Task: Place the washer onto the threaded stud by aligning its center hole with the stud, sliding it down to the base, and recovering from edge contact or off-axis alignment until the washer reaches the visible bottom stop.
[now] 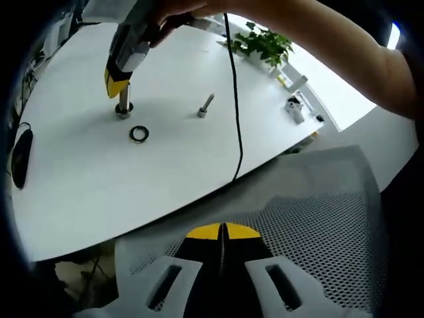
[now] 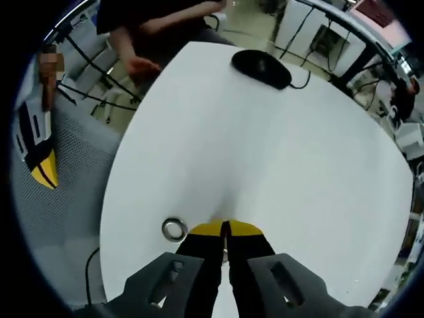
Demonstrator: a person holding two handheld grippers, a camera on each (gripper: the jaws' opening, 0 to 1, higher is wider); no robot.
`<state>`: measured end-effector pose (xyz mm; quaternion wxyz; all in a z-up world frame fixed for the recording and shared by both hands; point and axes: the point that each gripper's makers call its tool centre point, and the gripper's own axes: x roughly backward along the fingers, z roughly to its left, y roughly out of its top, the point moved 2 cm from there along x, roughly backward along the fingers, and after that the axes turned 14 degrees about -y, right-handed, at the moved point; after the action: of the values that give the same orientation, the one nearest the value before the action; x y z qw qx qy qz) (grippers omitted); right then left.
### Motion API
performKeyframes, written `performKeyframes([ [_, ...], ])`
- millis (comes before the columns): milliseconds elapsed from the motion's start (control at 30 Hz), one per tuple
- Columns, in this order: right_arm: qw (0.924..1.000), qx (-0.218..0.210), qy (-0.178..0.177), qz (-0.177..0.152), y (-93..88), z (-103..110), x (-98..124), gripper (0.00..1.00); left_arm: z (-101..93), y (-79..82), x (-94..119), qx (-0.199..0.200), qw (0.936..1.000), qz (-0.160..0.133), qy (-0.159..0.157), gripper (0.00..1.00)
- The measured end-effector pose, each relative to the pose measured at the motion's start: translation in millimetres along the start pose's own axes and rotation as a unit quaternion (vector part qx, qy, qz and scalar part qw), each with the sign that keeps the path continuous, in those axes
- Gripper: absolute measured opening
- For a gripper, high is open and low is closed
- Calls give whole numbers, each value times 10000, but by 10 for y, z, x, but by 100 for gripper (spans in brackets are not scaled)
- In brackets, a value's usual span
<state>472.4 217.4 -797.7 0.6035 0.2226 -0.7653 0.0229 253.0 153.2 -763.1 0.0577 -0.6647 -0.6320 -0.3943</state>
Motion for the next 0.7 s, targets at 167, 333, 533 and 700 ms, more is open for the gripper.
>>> performKeyframes([
  [167,9996,-182,-108,-183,15,-2,159,2,4,2,1,-10,10000,-15,16,0],
  [333,9986,-354,-217,-330,2,30,311,2,5,2,0,-19,10000,-14,29,0],
  [533,9965,-613,-321,-464,-37,86,437,7,2,1,-1,-43,10000,-2,29,0],
  [700,9951,-773,-356,-495,-106,167,490,11,4,0,-3,-63,10000,24,23,0],
])
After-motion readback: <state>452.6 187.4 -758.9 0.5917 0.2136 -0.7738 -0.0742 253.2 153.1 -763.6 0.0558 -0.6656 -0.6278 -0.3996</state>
